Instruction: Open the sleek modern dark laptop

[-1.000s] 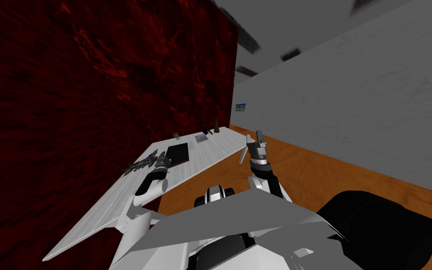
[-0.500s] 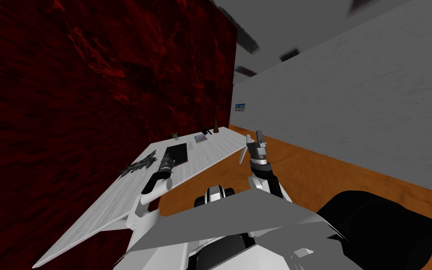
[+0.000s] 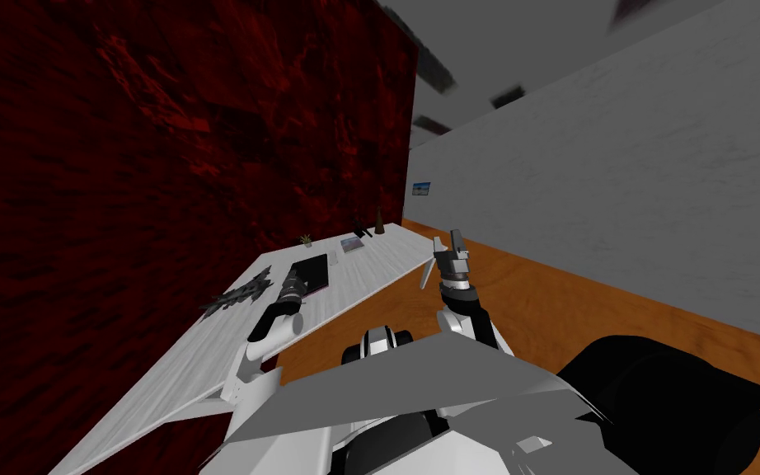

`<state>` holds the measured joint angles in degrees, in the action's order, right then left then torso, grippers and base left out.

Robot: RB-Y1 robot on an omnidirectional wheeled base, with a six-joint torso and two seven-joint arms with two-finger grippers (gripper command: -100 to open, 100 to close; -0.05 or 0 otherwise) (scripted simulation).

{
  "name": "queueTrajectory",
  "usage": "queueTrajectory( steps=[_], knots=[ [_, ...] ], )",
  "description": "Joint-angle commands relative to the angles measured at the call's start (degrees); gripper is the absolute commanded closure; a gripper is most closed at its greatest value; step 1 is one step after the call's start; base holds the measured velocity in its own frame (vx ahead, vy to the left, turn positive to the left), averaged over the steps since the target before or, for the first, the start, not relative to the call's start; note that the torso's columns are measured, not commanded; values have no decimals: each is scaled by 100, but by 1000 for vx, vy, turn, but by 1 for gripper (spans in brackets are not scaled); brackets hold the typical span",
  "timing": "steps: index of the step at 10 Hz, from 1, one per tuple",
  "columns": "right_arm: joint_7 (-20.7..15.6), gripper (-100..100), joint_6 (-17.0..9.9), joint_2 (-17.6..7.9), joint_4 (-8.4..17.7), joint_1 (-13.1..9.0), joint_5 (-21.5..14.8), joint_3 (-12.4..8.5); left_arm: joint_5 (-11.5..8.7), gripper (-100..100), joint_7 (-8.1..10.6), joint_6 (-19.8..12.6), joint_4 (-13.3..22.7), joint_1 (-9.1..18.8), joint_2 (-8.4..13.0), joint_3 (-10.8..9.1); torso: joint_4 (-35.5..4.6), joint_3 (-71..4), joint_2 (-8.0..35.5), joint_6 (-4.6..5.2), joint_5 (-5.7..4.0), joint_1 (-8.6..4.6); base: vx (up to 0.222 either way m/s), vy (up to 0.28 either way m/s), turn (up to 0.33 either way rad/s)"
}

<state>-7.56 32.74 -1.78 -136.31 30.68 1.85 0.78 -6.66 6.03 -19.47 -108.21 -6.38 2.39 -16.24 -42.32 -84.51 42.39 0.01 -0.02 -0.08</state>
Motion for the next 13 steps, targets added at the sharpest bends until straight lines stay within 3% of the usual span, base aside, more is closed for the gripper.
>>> queueTrajectory(
  steps=[1,7,8,9,13],
  knots=[
    [0,0,0,0,0,0,0,0,-54,-100,32,-385,-393,-57,34,-156,-2,5,6,-1,-1,-2,0,-17,-72],
    [0,0,0,0,0,0,0,0,-196,-100,107,-1118,-1135,-134,167,-498,4,-7,-13,-1,3,9,1,-14,-66],
    [0,0,0,0,0,0,0,0,-173,-100,96,-1025,-1033,-104,153,-463,3,-7,-12,-1,2,8,2,-4,-13],
    [0,0,0,0,0,0,0,0,-176,0,99,-1051,-1046,-105,157,-470,3,-6,-11,-2,3,10,0,0,0],
    [0,0,0,0,0,0,0,0,-176,0,99,-1049,-1045,-105,156,-469,3,-6,-11,-1,2,8,0,0,0]
  ],
)
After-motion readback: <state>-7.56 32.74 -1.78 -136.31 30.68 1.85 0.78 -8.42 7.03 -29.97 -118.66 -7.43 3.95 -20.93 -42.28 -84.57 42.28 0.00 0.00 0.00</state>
